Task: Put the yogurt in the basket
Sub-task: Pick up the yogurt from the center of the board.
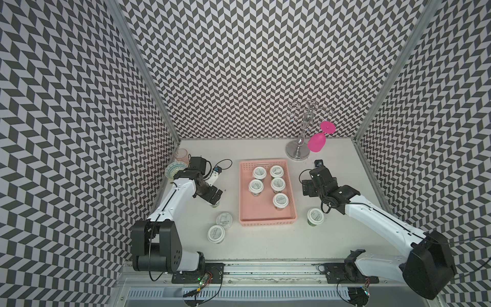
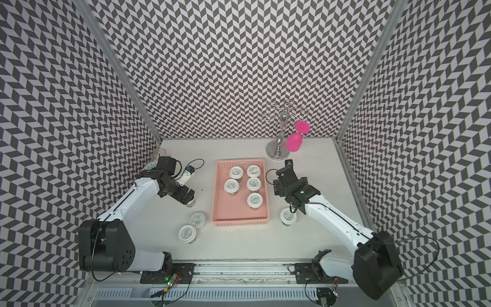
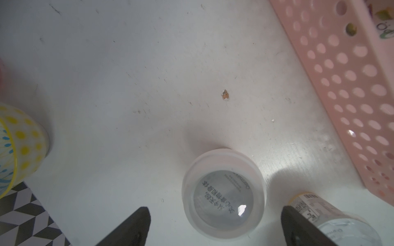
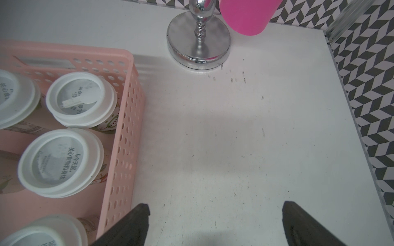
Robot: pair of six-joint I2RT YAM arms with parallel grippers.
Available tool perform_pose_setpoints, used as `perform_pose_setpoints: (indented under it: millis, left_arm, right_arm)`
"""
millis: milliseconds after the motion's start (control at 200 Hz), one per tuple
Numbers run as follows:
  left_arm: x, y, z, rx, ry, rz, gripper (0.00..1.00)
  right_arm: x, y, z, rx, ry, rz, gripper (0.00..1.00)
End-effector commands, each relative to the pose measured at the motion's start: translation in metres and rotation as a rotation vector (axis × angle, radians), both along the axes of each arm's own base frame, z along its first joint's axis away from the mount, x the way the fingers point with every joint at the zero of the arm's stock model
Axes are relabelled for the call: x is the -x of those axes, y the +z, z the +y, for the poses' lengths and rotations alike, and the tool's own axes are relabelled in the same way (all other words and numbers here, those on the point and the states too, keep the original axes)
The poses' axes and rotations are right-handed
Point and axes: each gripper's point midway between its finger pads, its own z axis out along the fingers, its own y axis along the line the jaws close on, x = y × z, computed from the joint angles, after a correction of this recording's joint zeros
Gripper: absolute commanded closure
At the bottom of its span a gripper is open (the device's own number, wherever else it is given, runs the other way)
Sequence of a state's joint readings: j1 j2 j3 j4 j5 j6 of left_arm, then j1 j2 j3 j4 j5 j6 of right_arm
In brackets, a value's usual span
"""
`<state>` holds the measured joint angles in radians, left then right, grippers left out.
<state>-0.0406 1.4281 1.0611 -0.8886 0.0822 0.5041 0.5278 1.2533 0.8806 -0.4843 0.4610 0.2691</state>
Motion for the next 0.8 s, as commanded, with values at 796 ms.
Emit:
perform_pose_setpoints:
  millis: [796]
  left_arm:
    - [-0.004, -0.024, -0.005, 0.022, 0.004, 0.072, 0.06]
  right_arm:
    - [-0.006, 0.006, -0.005, 0.015, -0.021, -0.057, 0.00]
